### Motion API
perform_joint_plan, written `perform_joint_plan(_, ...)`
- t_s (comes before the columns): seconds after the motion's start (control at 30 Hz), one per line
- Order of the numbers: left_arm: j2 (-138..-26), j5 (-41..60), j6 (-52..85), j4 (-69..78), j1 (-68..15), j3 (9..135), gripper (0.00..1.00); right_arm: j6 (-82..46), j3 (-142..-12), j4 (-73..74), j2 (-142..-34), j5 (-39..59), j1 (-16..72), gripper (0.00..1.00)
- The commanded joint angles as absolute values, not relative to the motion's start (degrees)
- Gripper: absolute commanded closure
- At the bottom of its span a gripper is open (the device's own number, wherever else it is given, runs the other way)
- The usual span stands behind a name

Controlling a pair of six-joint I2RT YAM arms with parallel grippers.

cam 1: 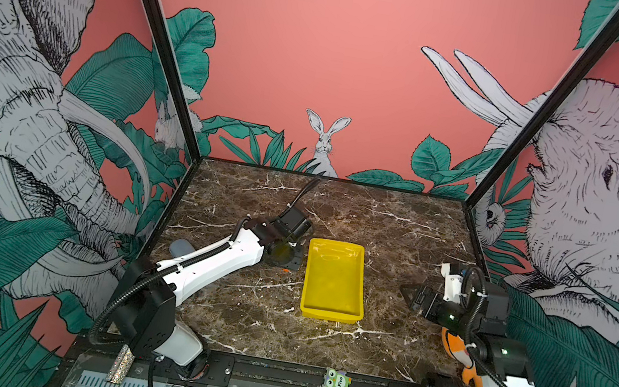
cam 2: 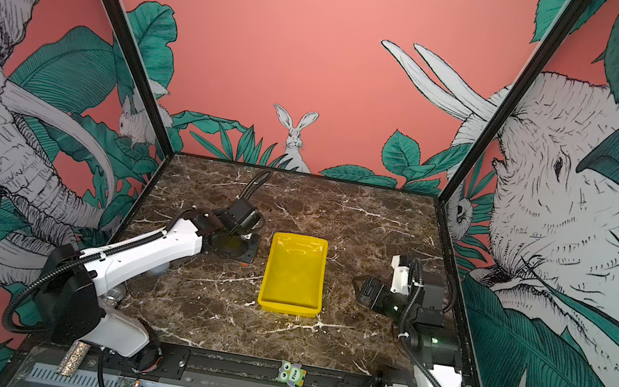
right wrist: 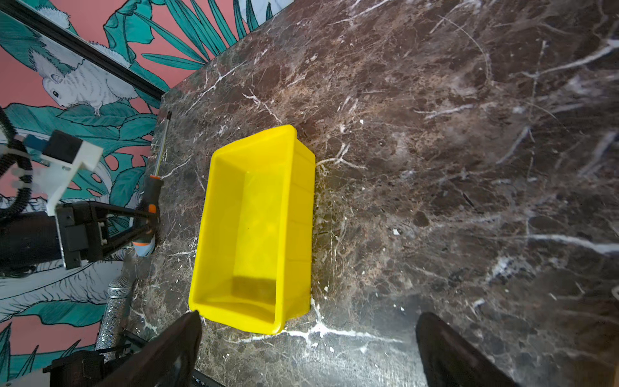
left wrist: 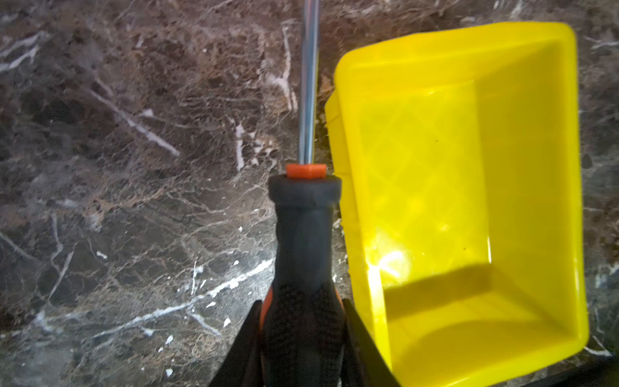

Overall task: Put the screwdriver in the bin
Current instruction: 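Lift the screwdriver with the left gripper and carry it over the yellow bin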

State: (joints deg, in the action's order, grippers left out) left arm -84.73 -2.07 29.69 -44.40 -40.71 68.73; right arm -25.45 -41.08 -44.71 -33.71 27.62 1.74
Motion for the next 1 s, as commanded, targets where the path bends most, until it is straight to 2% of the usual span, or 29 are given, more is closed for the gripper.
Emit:
perform_joint_plan(0.0, -84.78, 3.42, 26.18, -43.95, -40.89, 70.68, 1.00, -27.79, -39.81, -48.60, -32.08, 24.86, 1.76, 0.01)
perform_joint_plan(0.2, -82.81, 9.58, 24.72, -39.79, -45.17, 68.12, 1.00, -28.76, -39.55, -49.78, -29.88, 21.83, 1.72, 0.01)
perform_joint_plan(0.37, -82.61, 9.54, 24.01, -39.36, -50.26, 66.27, 1.00, -28.73, -39.55, -49.55, -30.67, 20.01, 1.69, 0.01)
perform_joint_plan(0.53, -85.28, 12.60, 27.15, -35.66, -50.89, 62.80, 1.00, -29.26, -39.55, -50.32, -27.84, 17.58, 1.73, 0.01)
perform_joint_plan(0.97, -93.91, 13.89, 29.56, -33.83, -52.38, 67.59, 1.00, -29.90, -39.51, -50.85, -24.17, 14.14, 1.71, 0.01)
